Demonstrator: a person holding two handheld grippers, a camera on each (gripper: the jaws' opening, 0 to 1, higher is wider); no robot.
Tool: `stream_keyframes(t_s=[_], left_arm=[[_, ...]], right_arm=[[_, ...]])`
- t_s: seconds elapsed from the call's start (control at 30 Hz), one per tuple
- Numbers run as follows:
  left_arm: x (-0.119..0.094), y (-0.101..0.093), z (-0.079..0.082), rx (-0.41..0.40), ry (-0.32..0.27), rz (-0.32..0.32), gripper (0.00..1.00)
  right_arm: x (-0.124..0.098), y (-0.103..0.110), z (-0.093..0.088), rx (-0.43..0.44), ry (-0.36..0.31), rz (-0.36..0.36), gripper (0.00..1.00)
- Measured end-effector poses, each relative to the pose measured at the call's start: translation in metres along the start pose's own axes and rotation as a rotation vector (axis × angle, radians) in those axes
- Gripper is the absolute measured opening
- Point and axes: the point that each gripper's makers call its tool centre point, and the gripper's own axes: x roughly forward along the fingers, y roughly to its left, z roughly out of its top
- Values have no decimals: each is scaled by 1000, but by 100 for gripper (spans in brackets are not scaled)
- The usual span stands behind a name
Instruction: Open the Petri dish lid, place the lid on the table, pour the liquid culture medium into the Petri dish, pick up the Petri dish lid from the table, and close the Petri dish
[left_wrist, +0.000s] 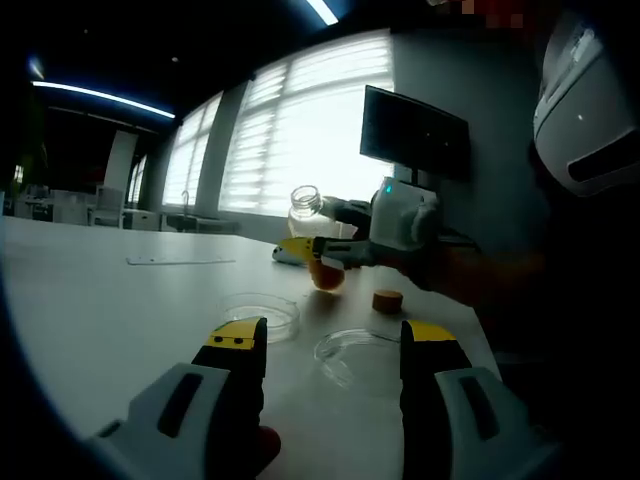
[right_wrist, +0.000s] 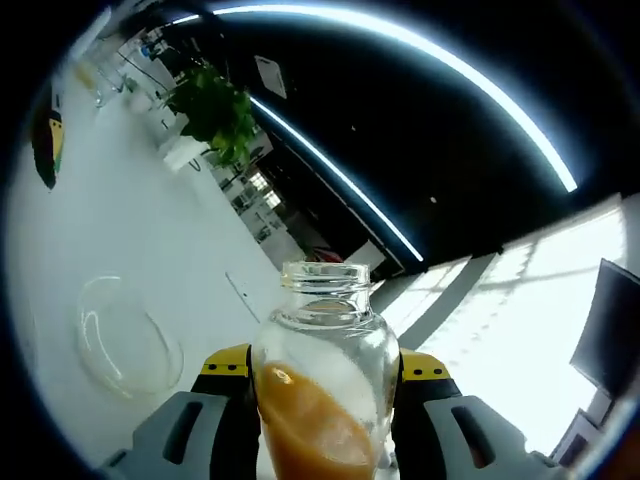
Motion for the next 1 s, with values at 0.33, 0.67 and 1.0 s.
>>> stream_keyframes(t_s=[0.33,0.67,1.0], left_arm=[[0,0,1,0,-5,-1,45],[0,0,1,2,-7,-4,45],[-1,0,2,2,-10,-3,45]], right_arm=[[-3,19,1,-127,-6,32,47],[-3,33,-2,-225,-8,68,47],[-2,40,-4,-280,1,88,47]])
